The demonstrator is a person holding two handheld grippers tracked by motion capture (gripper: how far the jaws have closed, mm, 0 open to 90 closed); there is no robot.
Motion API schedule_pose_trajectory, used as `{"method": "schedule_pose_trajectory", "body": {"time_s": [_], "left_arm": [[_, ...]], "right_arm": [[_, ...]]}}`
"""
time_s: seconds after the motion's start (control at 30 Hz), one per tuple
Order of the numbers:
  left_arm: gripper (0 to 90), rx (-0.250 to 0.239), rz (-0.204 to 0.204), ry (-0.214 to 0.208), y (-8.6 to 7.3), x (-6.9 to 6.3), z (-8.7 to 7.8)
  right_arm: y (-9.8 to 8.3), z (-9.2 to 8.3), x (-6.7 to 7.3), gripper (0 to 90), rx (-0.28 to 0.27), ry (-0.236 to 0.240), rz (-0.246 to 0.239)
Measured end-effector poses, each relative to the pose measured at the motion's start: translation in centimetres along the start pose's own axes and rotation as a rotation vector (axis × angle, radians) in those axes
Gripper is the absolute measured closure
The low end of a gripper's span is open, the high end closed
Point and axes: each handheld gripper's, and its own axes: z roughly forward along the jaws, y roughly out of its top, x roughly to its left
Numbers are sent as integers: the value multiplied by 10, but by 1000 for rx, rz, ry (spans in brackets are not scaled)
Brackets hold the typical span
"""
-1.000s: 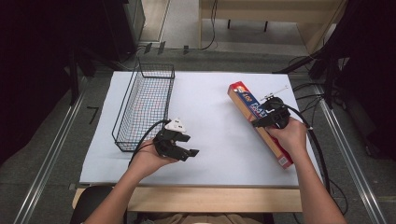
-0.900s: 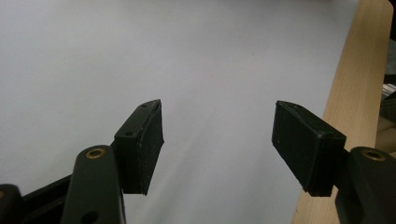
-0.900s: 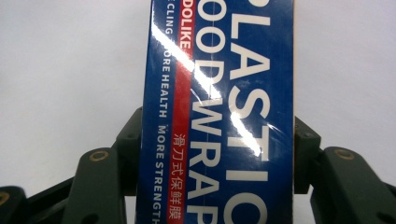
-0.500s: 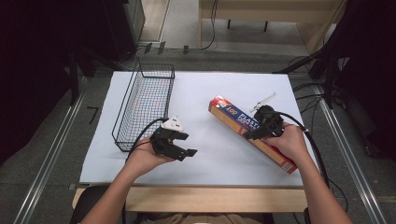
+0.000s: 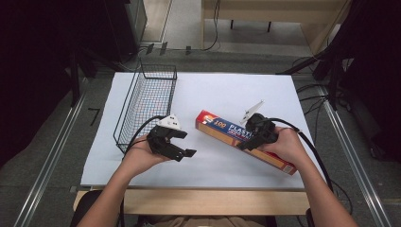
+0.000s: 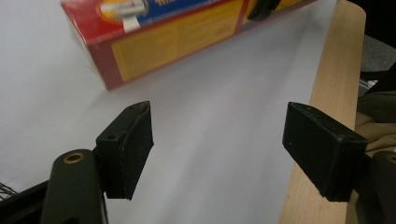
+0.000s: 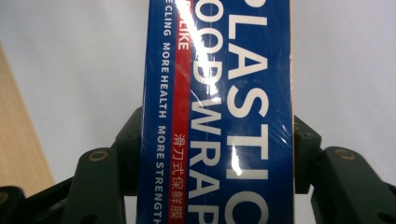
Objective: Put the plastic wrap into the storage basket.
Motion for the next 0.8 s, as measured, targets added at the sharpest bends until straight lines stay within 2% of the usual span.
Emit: {"method": "schedule_pose_trajectory", "body": {"time_s": [0.1,0.13,0.17,0.2,0.27,0.37,0.4,0.47,0.57,0.67,0.73,0.77,0.8], "left_arm": [[228,-1,11,0,3,1,-1],[217,3,31,1,6,2,-3],[215,3,31,1,6,2,-3],[215,2,43,-3,8,2,-3],[203,4,69,-17,13,3,-2],[203,14,128,-15,21,4,0],[204,14,128,-15,21,4,0],[205,36,159,-18,31,4,4],[209,56,227,-54,39,1,9],[207,103,283,-67,45,-2,15],[206,117,285,-79,47,-2,17],[205,138,279,-105,50,-3,22],[205,145,285,-112,51,-3,24]], "right_arm": [[4,1,5,414,14,11,-27],[8,2,10,414,26,26,-62],[8,2,11,414,31,31,-67],[8,2,11,414,31,31,-67],[11,3,15,414,41,54,-101],[13,3,20,414,38,89,-143],[15,3,22,414,44,98,-156],[17,3,27,414,43,104,-193],[20,2,33,414,34,111,-239],[23,0,37,414,32,116,-267],[23,-1,41,414,41,125,-268],[24,-2,42,414,34,123,-279],[25,-2,43,414,33,127,-283]]}}
